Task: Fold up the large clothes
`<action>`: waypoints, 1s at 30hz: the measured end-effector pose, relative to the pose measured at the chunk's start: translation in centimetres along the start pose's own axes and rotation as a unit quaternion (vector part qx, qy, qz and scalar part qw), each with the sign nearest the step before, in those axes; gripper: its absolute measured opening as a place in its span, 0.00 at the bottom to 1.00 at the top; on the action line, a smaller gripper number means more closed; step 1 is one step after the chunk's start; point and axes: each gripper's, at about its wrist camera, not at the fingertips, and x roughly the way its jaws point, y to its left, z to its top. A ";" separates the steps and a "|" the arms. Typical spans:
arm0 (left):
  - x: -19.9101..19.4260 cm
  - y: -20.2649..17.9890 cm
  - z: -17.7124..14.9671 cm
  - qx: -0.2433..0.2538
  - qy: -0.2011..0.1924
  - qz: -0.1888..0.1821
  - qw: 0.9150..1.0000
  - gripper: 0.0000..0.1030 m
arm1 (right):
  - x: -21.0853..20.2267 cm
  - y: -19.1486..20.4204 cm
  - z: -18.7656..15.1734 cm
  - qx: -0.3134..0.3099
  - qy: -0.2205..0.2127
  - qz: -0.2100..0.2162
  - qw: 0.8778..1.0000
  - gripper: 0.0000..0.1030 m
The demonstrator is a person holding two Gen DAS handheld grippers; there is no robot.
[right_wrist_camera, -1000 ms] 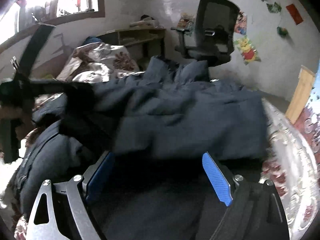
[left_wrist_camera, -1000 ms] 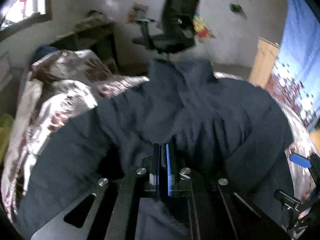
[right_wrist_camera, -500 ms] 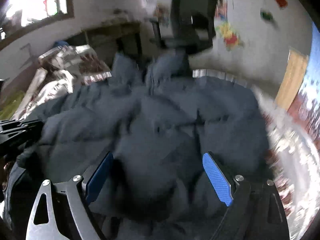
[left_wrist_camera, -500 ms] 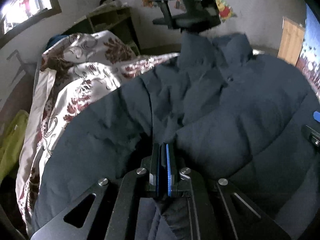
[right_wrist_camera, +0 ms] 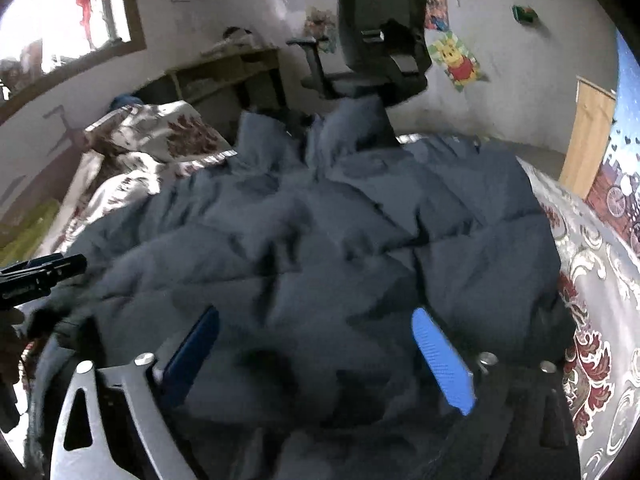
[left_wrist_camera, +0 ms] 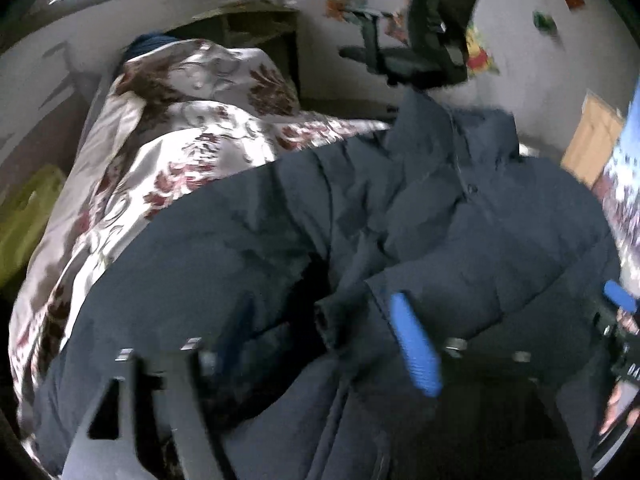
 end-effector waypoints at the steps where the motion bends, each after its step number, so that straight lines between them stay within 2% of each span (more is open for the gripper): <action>1: -0.7 0.5 0.0 -0.010 -0.003 -0.003 1.000 0.73 | -0.4 0.4 0.1 -0.003 -0.006 0.004 1.000 1.00; 8: -5.0 3.0 -0.7 -0.037 -0.007 0.013 0.999 0.73 | -2.3 4.8 1.0 -0.038 -0.029 0.032 0.998 1.00; 11: -6.7 5.0 -1.9 -0.077 0.008 0.025 0.997 0.74 | -2.2 6.8 0.8 -0.052 -0.028 0.041 0.997 1.00; 14: -8.5 8.4 -3.6 -0.138 0.019 0.036 0.990 0.74 | -1.9 8.8 0.5 -0.066 -0.023 0.049 0.996 1.00; 17: -10.6 12.7 -5.7 -0.190 0.032 0.092 0.977 0.74 | -1.8 10.5 0.1 -0.083 -0.019 0.059 0.995 1.00; 19: -11.8 15.7 -7.4 -0.221 0.043 0.104 0.969 0.74 | -1.7 11.5 -0.4 -0.099 -0.019 0.062 0.993 1.00; 22: -12.3 19.7 -9.2 -0.264 0.067 0.109 0.956 0.74 | -1.6 12.9 -1.0 -0.120 -0.023 0.063 0.990 1.00; 24: -11.8 21.7 -11.0 -0.303 0.086 0.111 0.943 0.74 | -1.3 13.3 -1.2 -0.124 -0.023 0.062 0.990 1.00; 26: -11.0 23.2 -12.7 -0.346 0.103 0.088 0.928 0.73 | -0.9 13.5 -1.3 -0.120 -0.020 0.060 0.991 1.00; 28: -10.1 24.0 -13.8 -0.372 0.114 0.080 0.918 0.73 | -0.5 13.5 -1.3 -0.115 -0.020 0.047 0.992 1.00; 30: -9.5 24.5 -14.4 -0.384 0.115 0.076 0.913 0.73 | -0.3 13.4 -1.2 -0.108 -0.023 0.038 0.993 1.00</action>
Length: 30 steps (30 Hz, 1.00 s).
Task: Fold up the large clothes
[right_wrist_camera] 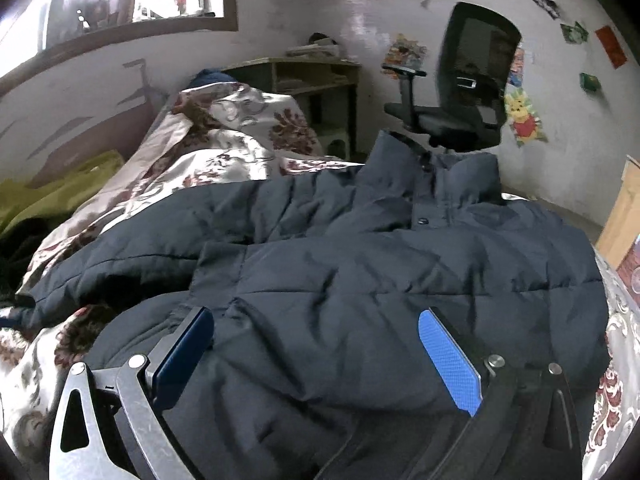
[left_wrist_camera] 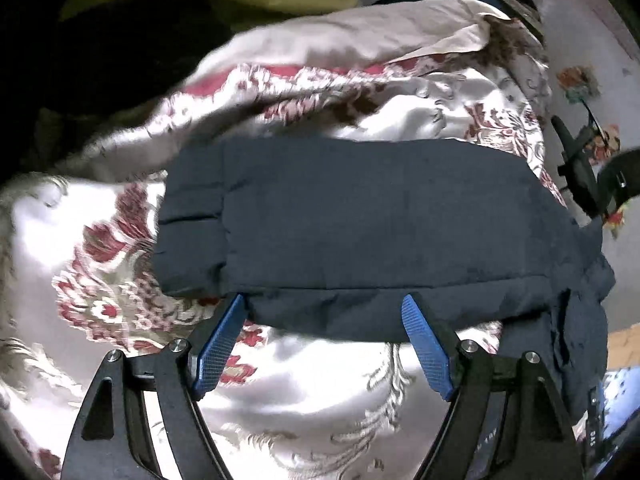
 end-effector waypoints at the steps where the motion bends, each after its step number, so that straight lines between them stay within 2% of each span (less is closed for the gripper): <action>1: 0.2 0.2 0.2 -0.006 -0.003 -0.001 1.000 0.73 | 0.1 -0.2 0.1 0.005 0.000 -0.002 1.000 1.00; 6: 1.4 0.8 1.4 -0.024 -0.009 -0.013 1.000 0.73 | 1.2 -1.3 0.0 0.024 0.011 -0.018 1.000 1.00; 8: 1.5 1.0 1.7 -0.025 -0.018 -0.017 0.999 0.71 | 1.7 -1.7 -0.2 0.027 0.018 -0.020 0.999 1.00; 9: 1.6 1.1 1.8 -0.026 -0.024 -0.019 0.999 0.66 | 1.9 -1.8 -0.3 0.028 0.021 -0.022 0.999 1.00; 11: 1.7 1.4 1.9 -0.026 -0.032 -0.011 0.999 0.32 | 2.5 -2.0 -0.5 0.029 0.027 -0.031 0.999 1.00; 13: 1.6 1.5 2.1 -0.020 -0.042 -0.008 0.999 0.15 | 3.1 -2.1 -0.7 0.030 0.032 -0.036 0.998 1.00; 14: 1.4 1.3 2.2 -0.015 -0.051 -0.008 0.999 0.09 | 3.4 -2.1 -0.8 0.030 0.036 -0.038 0.998 1.00; 16: 0.7 0.5 2.2 0.004 -0.077 -0.001 0.997 0.04 | 4.1 -2.1 -1.1 0.027 0.043 -0.044 0.998 1.00; 18: -0.7 -0.7 1.9 0.036 -0.119 0.013 0.992 0.03 | 4.7 -1.9 -1.4 0.017 0.052 -0.050 0.997 1.00; 21: -2.8 -2.4 1.4 0.077 -0.174 0.025 0.981 0.02 | 5.2 -1.4 -1.7 -0.011 0.057 -0.066 0.996 1.00; 24: -5.5 -4.3 0.6 0.124 -0.229 0.030 0.965 0.02 | 4.1 -1.3 -1.6 -0.012 0.043 -0.064 0.997 1.00; 27: -8.6 -7.0 -0.5 0.180 -0.291 0.027 0.939 0.02 | 2.0 -2.0 -1.0 0.009 0.016 -0.046 0.999 1.00; 30: -11.8 -10.7 -2.1 0.244 -0.345 0.010 0.906 0.02 | -0.1 -2.7 -0.1 0.013 -0.002 -0.037 0.999 1.00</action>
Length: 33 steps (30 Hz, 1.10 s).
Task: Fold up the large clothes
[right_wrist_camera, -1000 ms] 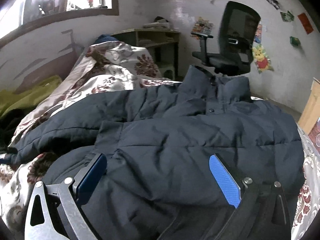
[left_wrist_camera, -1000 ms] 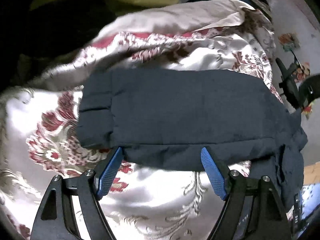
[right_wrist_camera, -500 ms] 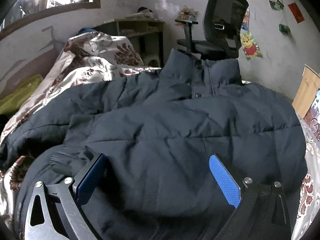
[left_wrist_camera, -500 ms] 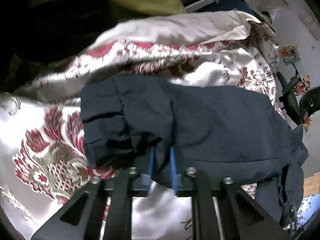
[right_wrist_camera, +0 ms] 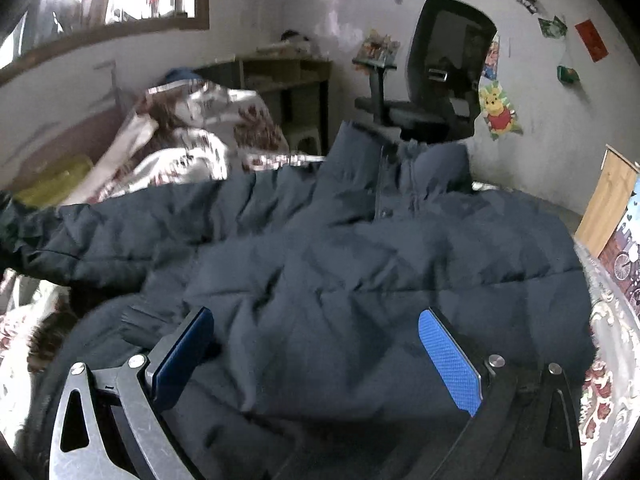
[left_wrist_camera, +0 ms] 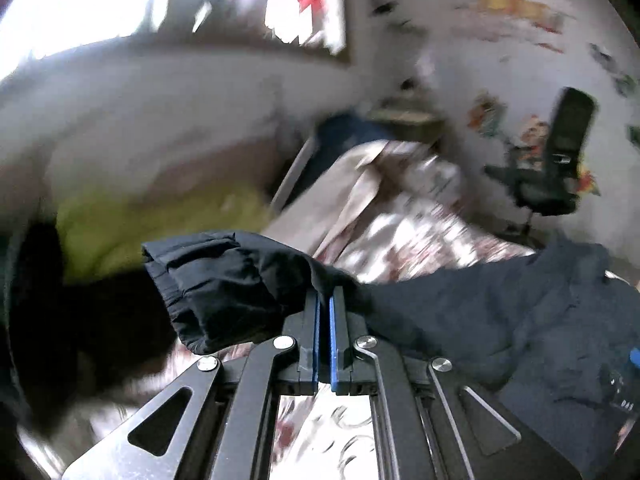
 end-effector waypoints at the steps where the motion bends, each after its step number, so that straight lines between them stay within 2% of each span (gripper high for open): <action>1: -1.0 -1.3 0.7 0.019 -0.020 -0.011 1.000 0.02 | -0.8 -0.4 0.3 0.000 -0.006 0.003 1.000 1.00; 5: -3.8 -7.1 3.0 0.077 -0.077 -0.065 0.992 0.01 | -3.9 -2.3 1.4 -0.003 -0.027 0.003 1.000 1.00; 10: -5.8 -14.4 3.6 0.120 -0.109 -0.140 0.977 0.01 | -7.2 -5.8 2.0 -0.003 -0.042 -0.013 0.999 1.00; 12: -6.0 -17.4 3.1 0.143 -0.113 -0.171 0.968 0.01 | -8.4 -7.7 2.0 0.003 -0.045 -0.020 0.999 1.00; 14: -6.5 -21.1 2.1 0.185 -0.118 -0.217 0.951 0.01 | -9.0 -9.6 2.0 0.011 -0.041 -0.025 0.999 1.00; 16: -6.2 -24.3 0.6 0.228 -0.109 -0.254 0.933 0.01 | -9.2 -11.1 1.7 0.018 -0.034 -0.031 0.999 1.00; 17: -6.0 -25.6 0.0 0.242 -0.103 -0.267 0.927 0.01 | -9.2 -12.2 1.6 0.023 -0.026 -0.035 0.999 1.00; 19: -5.3 -29.1 -1.5 0.272 -0.080 -0.303 0.910 0.01 | -9.3 -13.9 1.3 0.032 -0.020 -0.043 0.998 1.00; 22: -4.4 -32.8 -3.7 0.297 -0.054 -0.334 0.893 0.01 | -9.3 -16.6 0.8 0.059 -0.014 -0.056 0.997 1.00; 25: -3.2 -36.0 -5.6 0.316 -0.020 -0.360 0.878 0.01 | -9.1 -19.3 -0.2 0.096 -0.003 -0.053 0.994 1.00; 29: -2.4 -37.7 -8.3 0.338 0.021 -0.385 0.858 0.02 | -8.4 -21.5 -2.1 0.127 0.021 -0.020 0.992 1.00; 31: -1.4 -38.1 -9.1 0.339 0.050 -0.393 0.853 0.03 | -8.1 -22.4 -2.9 0.144 0.027 -0.003 0.989 1.00; 33: -1.1 -38.3 -9.6 0.341 0.061 -0.399 0.849 0.06 | -8.0 -23.0 -3.5 0.163 0.029 0.010 0.986 1.00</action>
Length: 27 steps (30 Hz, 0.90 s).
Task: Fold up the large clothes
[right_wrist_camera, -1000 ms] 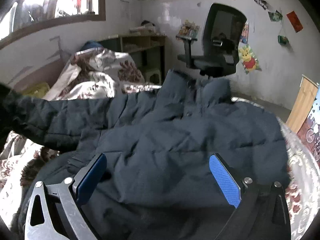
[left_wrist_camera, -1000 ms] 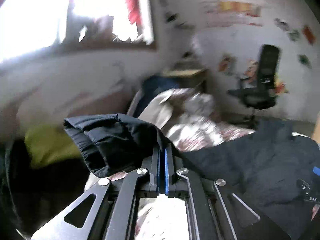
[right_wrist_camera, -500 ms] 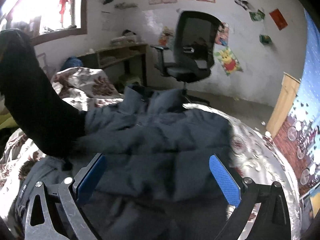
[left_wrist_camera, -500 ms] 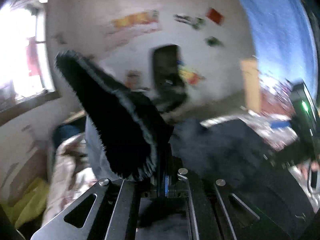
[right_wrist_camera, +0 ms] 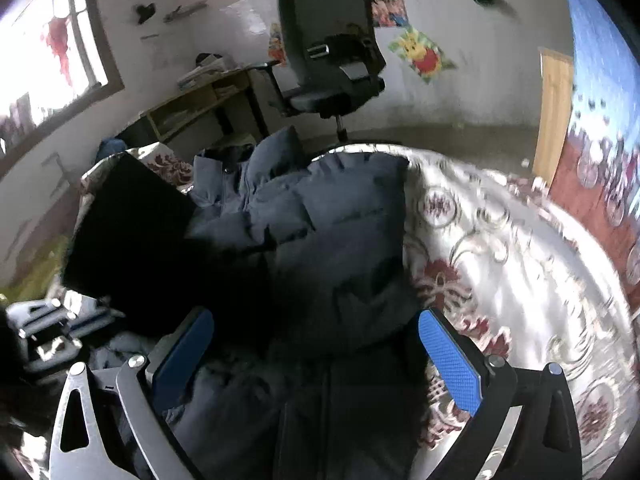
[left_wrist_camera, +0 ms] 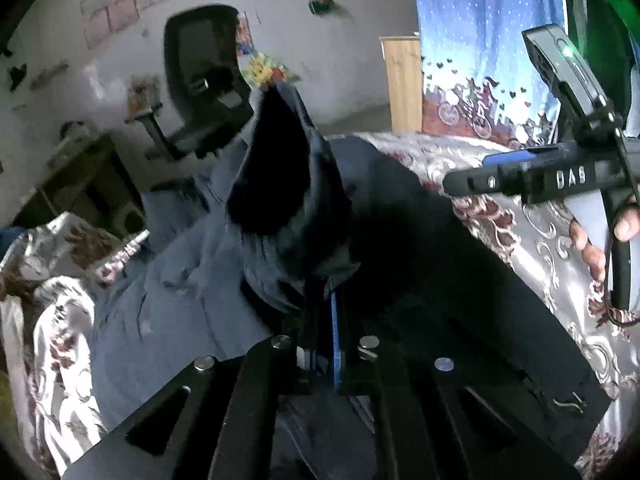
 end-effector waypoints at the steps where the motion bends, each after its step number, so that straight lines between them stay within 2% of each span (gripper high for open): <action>1: 0.1 0.0 0.0 -0.001 0.000 -0.003 1.000 0.09 | 0.1 -0.2 -0.1 0.011 0.000 0.008 1.000 1.00; 3: -0.2 0.3 0.0 -0.008 -0.003 -0.016 1.000 0.18 | 0.2 -0.7 -0.3 0.038 -0.001 0.030 0.999 1.00; 4: -0.6 0.3 -0.1 -0.012 -0.006 -0.021 1.000 0.27 | 0.3 -0.9 -0.4 0.053 0.000 0.045 0.998 1.00; 5: -1.0 0.4 -0.2 -0.015 -0.009 -0.021 1.000 0.41 | 0.3 -1.0 -0.5 0.067 -0.001 0.059 0.996 1.00; 7: -2.8 1.4 -1.1 -0.028 -0.026 -0.016 0.999 0.59 | 0.5 -1.0 -0.6 0.084 0.002 0.084 0.993 1.00; 10: -4.4 3.3 -2.0 -0.065 -0.025 -0.005 0.998 0.60 | 1.6 -0.3 -0.9 0.088 0.024 0.095 0.991 1.00; 12: -5.1 4.9 -2.7 -0.101 -0.018 0.018 0.995 0.61 | 2.5 0.4 -1.4 0.084 0.038 0.090 0.992 1.00; 15: -5.4 7.1 -3.4 -0.144 0.012 0.085 0.986 0.61 | 4.0 1.1 -2.0 0.083 0.052 0.080 0.992 1.00; 16: -5.4 7.8 -3.8 -0.152 0.028 0.118 0.981 0.61 | 4.5 1.2 -2.2 0.085 0.056 0.080 0.992 1.00; 19: -5.2 9.3 -5.1 -0.162 0.064 0.185 0.967 0.62 | 6.1 1.8 -2.7 0.091 0.061 0.066 0.992 1.00; 20: -5.1 9.8 -5.6 -0.170 0.074 0.193 0.964 0.62 | 6.5 1.8 -2.8 0.094 0.061 0.063 0.992 0.97; 22: -5.0 11.3 -6.7 -0.204 0.086 0.193 0.956 0.62 | 7.3 2.0 -3.0 0.108 0.064 0.069 0.990 0.80; 24: -4.8 12.4 -7.7 -0.235 0.089 0.182 0.951 0.62 | 7.8 2.1 -3.2 0.121 0.066 0.071 0.988 0.73; 27: -4.6 13.4 -8.1 -0.253 0.097 0.185 0.945 0.62 | 8.0 2.0 -3.3 0.138 0.072 0.088 0.984 0.58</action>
